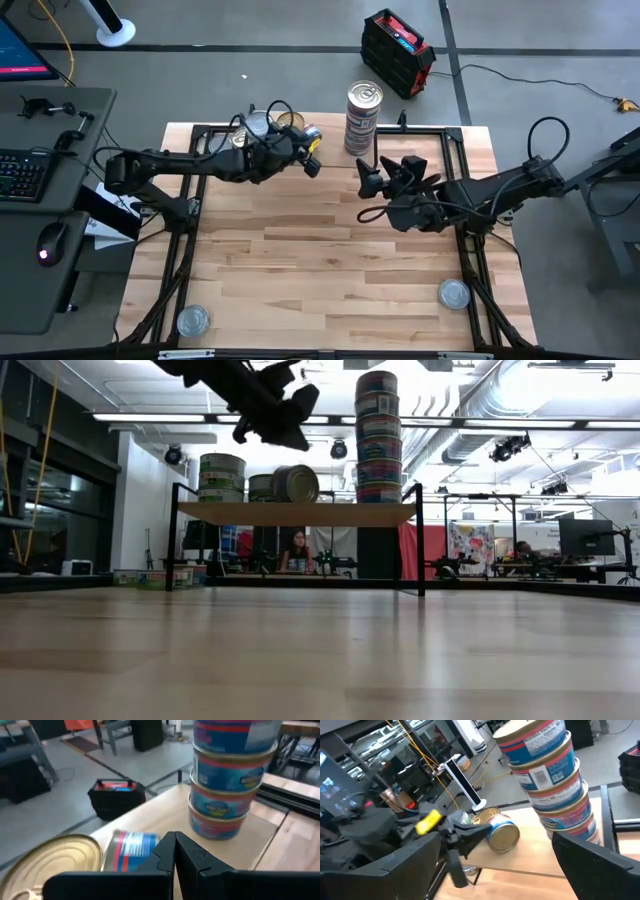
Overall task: Stack canned seafood by type on shelf
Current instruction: Put the blue pink tuna can on the shelf
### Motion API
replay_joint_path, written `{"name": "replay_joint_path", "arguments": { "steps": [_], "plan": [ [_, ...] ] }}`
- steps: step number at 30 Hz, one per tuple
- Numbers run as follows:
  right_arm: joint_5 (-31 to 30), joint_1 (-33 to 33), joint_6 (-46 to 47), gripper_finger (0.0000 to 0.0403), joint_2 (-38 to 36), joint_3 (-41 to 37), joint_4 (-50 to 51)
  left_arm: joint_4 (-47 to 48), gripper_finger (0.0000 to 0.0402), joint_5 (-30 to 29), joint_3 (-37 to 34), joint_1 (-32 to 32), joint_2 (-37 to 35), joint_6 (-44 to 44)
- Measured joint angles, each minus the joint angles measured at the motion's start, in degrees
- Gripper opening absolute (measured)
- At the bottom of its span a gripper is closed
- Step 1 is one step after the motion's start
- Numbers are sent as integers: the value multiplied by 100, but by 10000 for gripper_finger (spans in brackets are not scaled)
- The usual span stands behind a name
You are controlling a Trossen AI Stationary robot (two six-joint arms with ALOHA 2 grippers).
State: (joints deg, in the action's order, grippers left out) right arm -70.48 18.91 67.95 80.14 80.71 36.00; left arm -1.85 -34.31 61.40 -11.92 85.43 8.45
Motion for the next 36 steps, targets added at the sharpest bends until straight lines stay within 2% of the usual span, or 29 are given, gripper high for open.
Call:
{"name": "replay_joint_path", "arguments": {
  "steps": [5, 9, 12, 17, 19, 23, 27, 33, 36],
  "plan": [
    [51, -15, 109, 375, 0, 0, 117, -219, 0, -507, -3, 44, -24, -118],
    [180, -33, 109, 375, 0, 0, 104, -294, 0, -623, 5, 44, -72, -208],
    [1063, -301, -92, 375, 81, 2, -257, 198, 0, -423, -16, 61, -324, -168],
    [2871, -971, -1560, 375, 692, 0, -1438, 1053, 0, -24, -22, -154, -1266, -528],
    [3407, -1241, -1968, 375, 961, 2, -1781, 1141, 0, 331, -170, -474, -1641, -658],
    [3852, -1722, -1990, 375, 1389, -2, -1572, 1012, 0, 2001, -680, -1287, -2143, -193],
    [4410, -1988, -2197, 375, 1471, 2, -1651, 1188, 0, 2632, -941, -1555, -2227, 303],
    [4554, -2104, -3220, 375, 1485, 2, -2054, 890, 0, 2659, -939, -1414, -2128, 151],
    [3899, -2152, -3350, 350, 1570, 2, -2002, 714, 0, 2676, -928, -1424, -1951, 103]
  ]
}}
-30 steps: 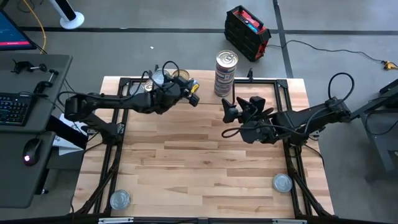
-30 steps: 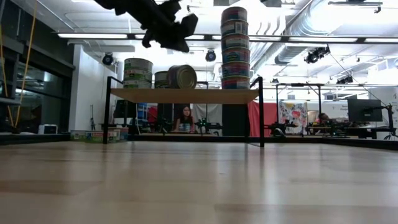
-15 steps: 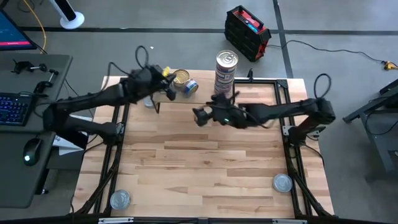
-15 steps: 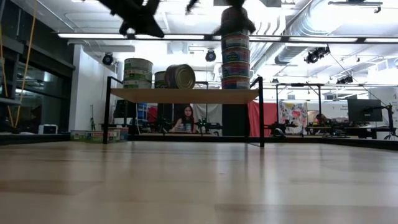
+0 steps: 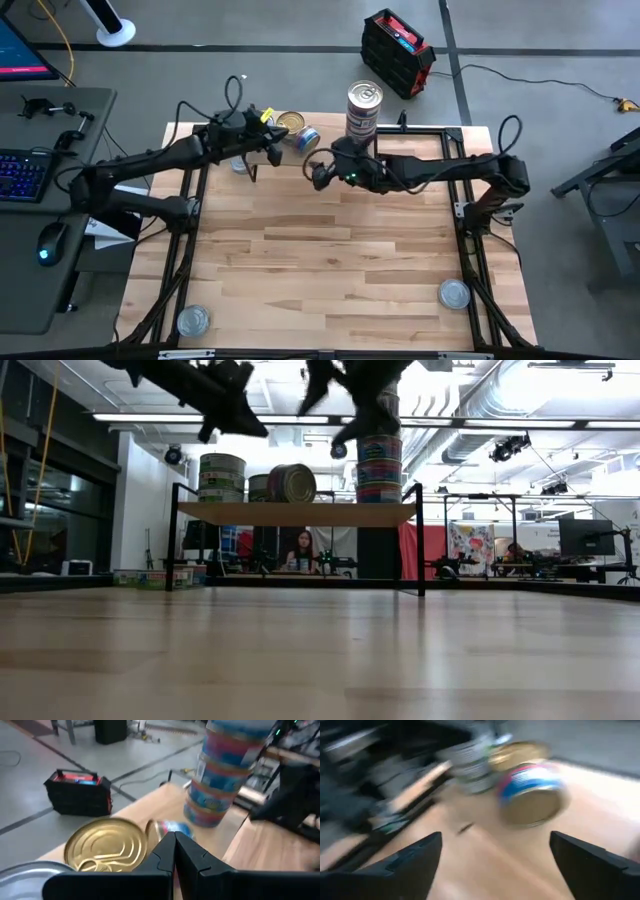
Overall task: Stack canned seafood by type on shelf
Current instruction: Put the blue pink tuna can on the shelf
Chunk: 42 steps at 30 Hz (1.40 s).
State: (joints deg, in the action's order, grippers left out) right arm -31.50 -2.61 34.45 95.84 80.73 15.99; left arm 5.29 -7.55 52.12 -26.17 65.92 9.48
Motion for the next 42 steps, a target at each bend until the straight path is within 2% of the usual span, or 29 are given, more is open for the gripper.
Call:
{"name": "replay_joint_path", "arguments": {
  "steps": [3, 5, 7, 8, 9, 12, 17, 23, 25, 29, 42],
  "plan": [
    [-677, -6, 130, 269, 275, 0, 92, -49, 0, 104, -4, -18, 284, -160],
    [-829, -4, 284, 184, 495, 0, 91, -157, 0, 192, -4, -20, 424, -225],
    [-920, 2, 304, 80, 725, 0, 90, -260, 0, 195, -4, -18, 536, -260],
    [-1022, -2, 292, 42, 836, 0, 90, -279, 0, 181, -4, -20, 597, -260],
    [-1156, -4, 272, 23, 936, -2, 84, -325, 0, 170, -4, -20, 648, -270],
    [-1513, -49, 436, 25, 1104, -2, 1, -621, 0, 163, -4, -22, 750, -447],
    [-1612, -243, 233, 5, 1109, -2, -51, -895, 0, -96, -4, -20, 943, -837],
    [-1145, -537, -8, 1, 1122, -2, -104, -1055, 0, -899, -4, -23, 1055, -1418],
    [-1155, -577, -88, 0, 1133, -2, -140, -1258, 0, -1033, -4, -21, 1057, -1642],
    [-979, -643, -194, 0, 1159, 0, -399, -1581, 0, -1075, -4, -23, 1057, -1960],
    [-849, -631, -148, 0, 1282, -2, -708, -1128, 0, -849, -4, 78, 1092, -2018]
  ]
}}
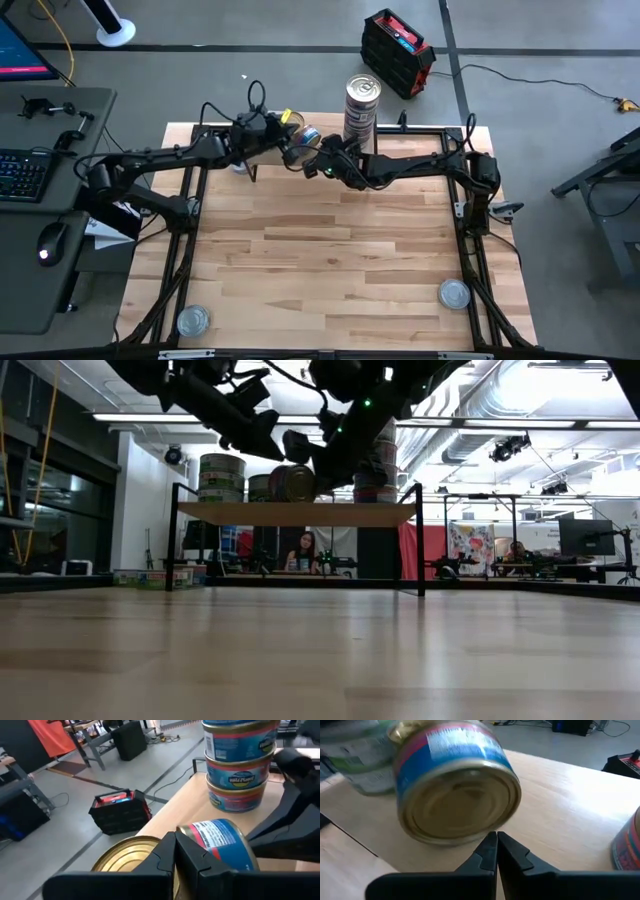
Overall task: Stack canned seafood by type on shelf
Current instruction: Put the blue pink tuna can on the shelf
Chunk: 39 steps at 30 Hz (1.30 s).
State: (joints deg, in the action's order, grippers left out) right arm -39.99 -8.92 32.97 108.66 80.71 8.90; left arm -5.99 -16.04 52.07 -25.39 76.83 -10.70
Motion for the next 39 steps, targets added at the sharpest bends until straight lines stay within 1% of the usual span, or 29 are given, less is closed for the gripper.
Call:
{"name": "replay_joint_path", "arguments": {
  "steps": [6, 22, 28, 31, 33, 39],
  "plan": [
    [106, 3, -4, 0, 42, 2, 107, 67, 0, 91, 0, -9, 230, 46],
    [17, 53, 55, 0, 42, 2, 55, 27, 0, 110, 0, 4, 189, 7],
    [-95, 143, -49, 0, 42, 2, -11, -24, 0, 419, 0, 2, 175, -1],
    [82, 173, -244, 0, 3, 2, -30, -39, 0, 640, 0, 2, 169, -9],
    [206, 189, -457, 0, -44, 2, -65, -26, 0, 657, 0, 4, 169, -9],
    [241, 224, -1141, 0, -191, 2, -58, -34, 0, 861, 0, 0, 169, -7]
  ]
}}
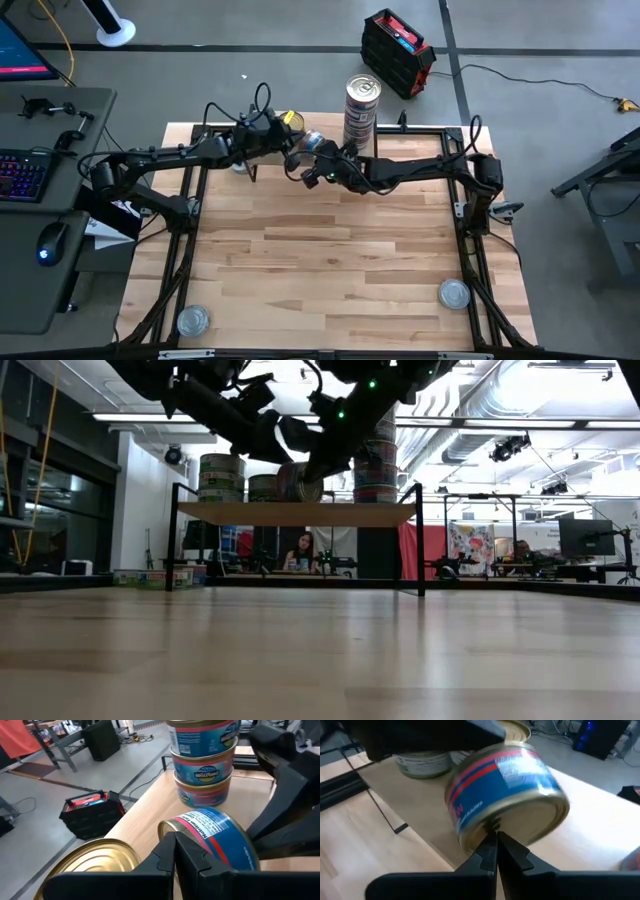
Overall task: Stack canned seafood by type on shelf
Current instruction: Put the blue pink tuna can on the shelf
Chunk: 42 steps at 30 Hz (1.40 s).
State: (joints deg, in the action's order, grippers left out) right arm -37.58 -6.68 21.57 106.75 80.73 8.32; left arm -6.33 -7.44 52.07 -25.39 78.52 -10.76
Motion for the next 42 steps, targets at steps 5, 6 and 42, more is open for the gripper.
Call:
{"name": "replay_joint_path", "arguments": {
  "steps": [5, 6, 42],
  "plan": [
    [106, -11, -109, 0, -12, 0, -3, -61, 0, 345, 0, 2, -2, 0],
    [126, -13, -107, 0, -12, 0, -3, -91, 0, 394, 0, 2, -2, 0],
    [598, -120, -125, 0, -431, 0, 1640, -341, 0, 690, 0, 119, 114, 49]
  ]
}}
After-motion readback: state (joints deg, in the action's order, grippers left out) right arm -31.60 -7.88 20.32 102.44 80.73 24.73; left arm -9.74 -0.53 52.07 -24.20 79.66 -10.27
